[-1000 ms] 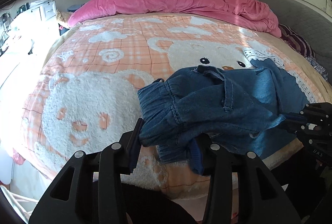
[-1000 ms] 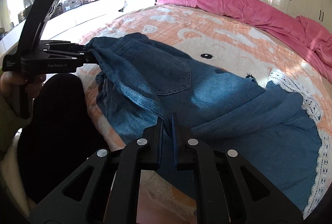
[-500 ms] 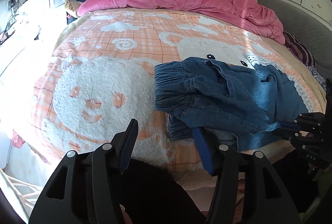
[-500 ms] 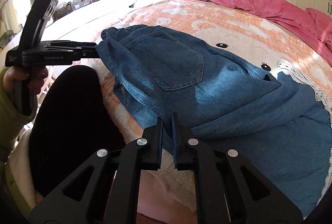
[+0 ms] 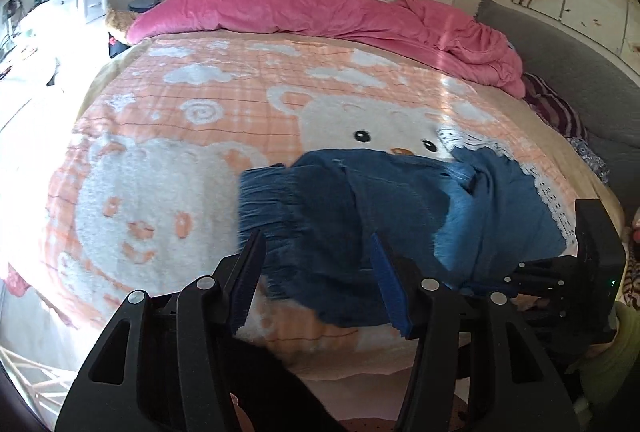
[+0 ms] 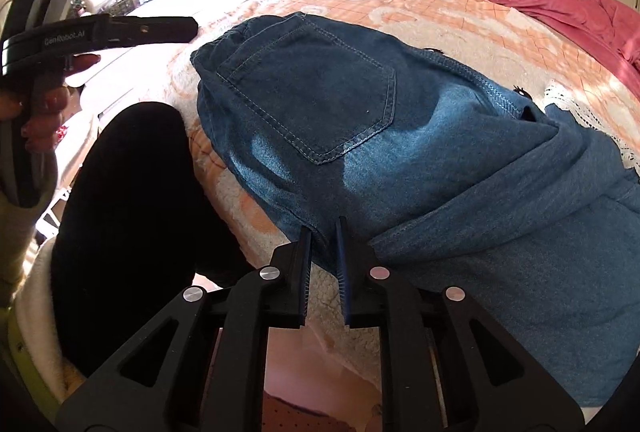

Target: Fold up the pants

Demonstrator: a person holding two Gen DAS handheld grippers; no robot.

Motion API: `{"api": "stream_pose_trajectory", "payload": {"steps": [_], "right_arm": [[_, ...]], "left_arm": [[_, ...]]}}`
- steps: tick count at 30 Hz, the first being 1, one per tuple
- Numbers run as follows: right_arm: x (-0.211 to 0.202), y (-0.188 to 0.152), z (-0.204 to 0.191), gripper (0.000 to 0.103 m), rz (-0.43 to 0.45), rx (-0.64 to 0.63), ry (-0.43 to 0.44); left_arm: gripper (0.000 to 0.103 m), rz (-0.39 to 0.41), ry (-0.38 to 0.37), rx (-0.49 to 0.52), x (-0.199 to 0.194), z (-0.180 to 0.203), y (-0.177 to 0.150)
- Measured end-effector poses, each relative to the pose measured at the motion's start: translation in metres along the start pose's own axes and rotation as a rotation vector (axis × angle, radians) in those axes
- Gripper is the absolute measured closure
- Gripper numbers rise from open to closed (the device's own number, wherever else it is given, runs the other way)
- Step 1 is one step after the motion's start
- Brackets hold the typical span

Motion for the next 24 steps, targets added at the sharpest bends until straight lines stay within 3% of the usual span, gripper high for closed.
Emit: {"api": "stream_pose_trajectory", "payload": {"steps": [3, 4, 6, 11, 15, 19, 24], "right_arm": [[-0.010, -0.001, 0.000, 0.089, 0.001, 0.031, 0.030], [-0.016, -0.002, 0.000, 0.084, 0.003, 0.063, 0.058], [-0.030, 0.002, 0.006, 0.079, 0.035, 0.129, 0.088], [-0.057, 0.018, 0.022, 0.073, 0.121, 0.130, -0.032], [-0.032, 0.020, 0.020, 0.072, 0.074, 0.127, -0.031], [0.009, 0.001, 0.030, 0.070, -0.072, 0.179, -0.044], [-0.016, 0.008, 0.035, 0.068, 0.028, 0.213, -0.002]], "left_arm": [[0.058, -0.052, 0.008, 0.054, 0.027, 0.019, -0.014], [0.064, -0.063, 0.033, 0.074, 0.034, 0.019, -0.018], [0.064, -0.076, 0.083, 0.120, 0.046, 0.017, -0.029], [0.064, -0.116, 0.105, 0.127, 0.060, 0.010, -0.041], [0.062, -0.107, 0.118, 0.132, 0.063, 0.008, -0.042], [0.062, -0.087, 0.129, 0.137, 0.063, 0.010, -0.042], [0.062, -0.018, 0.100, 0.089, 0.038, 0.011, -0.030]]}}
Point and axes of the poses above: each gripper's, at about its wrist camera, not at the fingertips, and x roughly the way its jaws point, z to its right, y to its top, the point moved 8 cm from there along x, roughly the way its jaws point, and after that the axes turned 14 degrees about -x, right-handed, at the moved point
